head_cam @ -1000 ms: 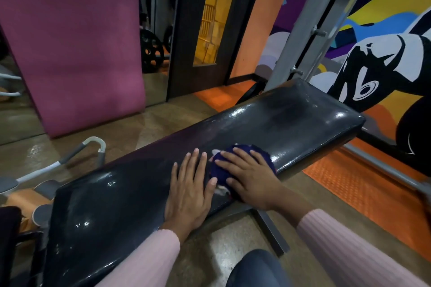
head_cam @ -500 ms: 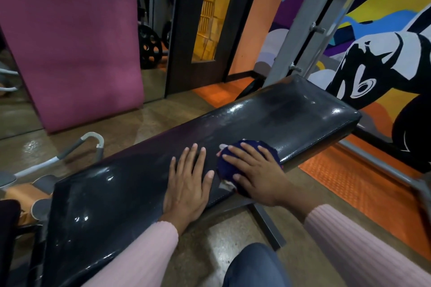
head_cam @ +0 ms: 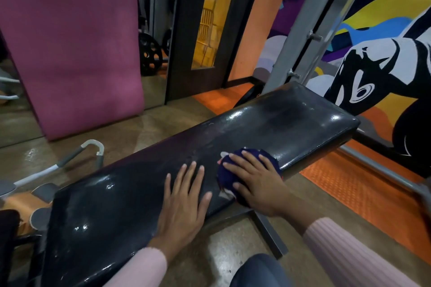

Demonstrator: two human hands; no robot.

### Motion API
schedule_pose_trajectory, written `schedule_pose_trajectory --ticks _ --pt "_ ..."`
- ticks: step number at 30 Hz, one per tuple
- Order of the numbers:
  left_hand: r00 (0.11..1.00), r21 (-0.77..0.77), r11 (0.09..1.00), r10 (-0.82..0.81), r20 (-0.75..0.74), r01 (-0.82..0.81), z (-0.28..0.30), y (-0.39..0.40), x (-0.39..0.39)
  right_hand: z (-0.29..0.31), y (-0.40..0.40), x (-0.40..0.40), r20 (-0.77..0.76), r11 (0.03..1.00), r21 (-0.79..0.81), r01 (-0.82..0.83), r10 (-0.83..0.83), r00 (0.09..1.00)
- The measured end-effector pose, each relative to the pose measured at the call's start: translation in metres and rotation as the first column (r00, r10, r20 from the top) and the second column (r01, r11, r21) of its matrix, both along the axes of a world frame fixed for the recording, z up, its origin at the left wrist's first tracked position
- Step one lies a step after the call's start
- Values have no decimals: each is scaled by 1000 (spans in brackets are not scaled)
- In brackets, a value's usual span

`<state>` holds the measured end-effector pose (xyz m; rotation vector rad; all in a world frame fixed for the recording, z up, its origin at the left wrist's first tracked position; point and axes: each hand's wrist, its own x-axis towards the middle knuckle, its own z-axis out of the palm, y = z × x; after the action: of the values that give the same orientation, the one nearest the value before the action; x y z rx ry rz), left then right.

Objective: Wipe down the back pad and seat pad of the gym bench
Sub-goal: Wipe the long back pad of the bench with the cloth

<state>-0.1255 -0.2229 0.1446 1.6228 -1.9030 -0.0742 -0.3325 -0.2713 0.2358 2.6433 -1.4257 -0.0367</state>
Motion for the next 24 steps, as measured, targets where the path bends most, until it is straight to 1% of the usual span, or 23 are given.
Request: schedule_pose_trajectory --ticks 2,4,6,8,10,12,14,17,19,21,24 --pt "998 2 1000 -1 67 1 -11 14 11 2 -12 12 10 997 -29 69 -69 998" --pt "996 11 999 35 87 -36 -18 19 22 -3 -17 35 18 995 -34 97 -97 995" --pt "991 27 997 75 107 -78 -19 18 29 -14 -9 57 18 998 -40 42 -41 999" --pt "992 45 994 94 88 -98 -17 16 33 -26 8 63 8 996 -63 -59 60 998" --pt "993 57 993 99 57 -102 -18 16 36 -34 22 50 -4 990 -43 -137 137 991" --pt "994 57 993 97 43 -100 -19 17 37 -30 24 30 -15 988 -34 -149 148 989" --pt "995 54 994 92 40 -94 -19 19 36 -20 14 17 -6 995 -62 -77 77 997" --pt "994 38 994 100 34 -101 -19 18 36 -9 -6 30 1 997 -33 71 -71 998" --pt "995 34 994 100 28 -101 -19 19 35 -13 -7 56 6 995 -42 89 -89 996" --pt "995 32 995 94 27 -95 -20 19 36 -25 6 73 16 998 -58 19 -18 1000" --pt "995 36 995 96 31 -97 -19 19 36 -42 30 63 13 992 -19 -123 124 992"
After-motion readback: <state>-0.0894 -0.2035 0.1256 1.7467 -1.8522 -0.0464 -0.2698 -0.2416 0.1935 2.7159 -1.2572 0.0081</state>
